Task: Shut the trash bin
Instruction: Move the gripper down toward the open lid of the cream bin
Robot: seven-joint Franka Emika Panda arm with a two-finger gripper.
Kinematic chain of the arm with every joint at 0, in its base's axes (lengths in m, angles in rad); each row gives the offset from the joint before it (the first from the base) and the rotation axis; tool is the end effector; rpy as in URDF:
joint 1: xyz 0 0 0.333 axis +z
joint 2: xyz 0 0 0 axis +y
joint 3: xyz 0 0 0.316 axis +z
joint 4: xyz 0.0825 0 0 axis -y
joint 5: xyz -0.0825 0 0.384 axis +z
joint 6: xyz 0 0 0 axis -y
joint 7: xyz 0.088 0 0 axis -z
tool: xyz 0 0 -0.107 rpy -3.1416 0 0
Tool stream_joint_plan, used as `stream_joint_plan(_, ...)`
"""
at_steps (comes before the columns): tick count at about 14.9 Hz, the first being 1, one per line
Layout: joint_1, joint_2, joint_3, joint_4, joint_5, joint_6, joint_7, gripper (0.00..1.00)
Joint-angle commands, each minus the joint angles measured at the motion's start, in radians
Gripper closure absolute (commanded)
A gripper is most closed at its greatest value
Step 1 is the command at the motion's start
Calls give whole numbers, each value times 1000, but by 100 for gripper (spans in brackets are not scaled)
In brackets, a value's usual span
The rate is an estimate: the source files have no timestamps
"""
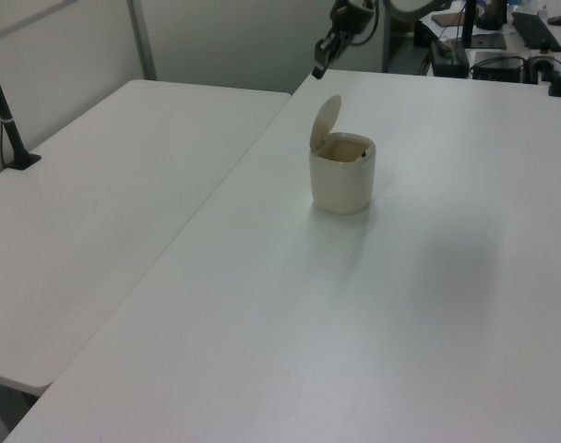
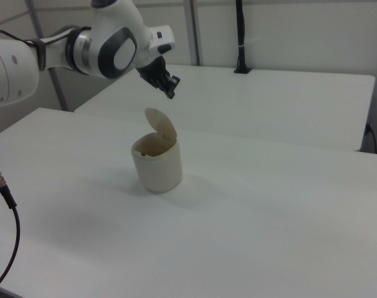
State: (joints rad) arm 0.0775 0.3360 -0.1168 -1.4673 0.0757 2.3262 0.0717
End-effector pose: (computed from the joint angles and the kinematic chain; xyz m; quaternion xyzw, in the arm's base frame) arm 0.7039 -0.0135 0.5485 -0.9635 0.0633 -0.2593 0.0198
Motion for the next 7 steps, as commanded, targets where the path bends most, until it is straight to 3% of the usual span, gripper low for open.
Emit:
stream_joint_plan(1,15,23,-6,16,12,2,17,100)
stream_joint_plan(7,24,9,-1,5,25,-250,-105,100)
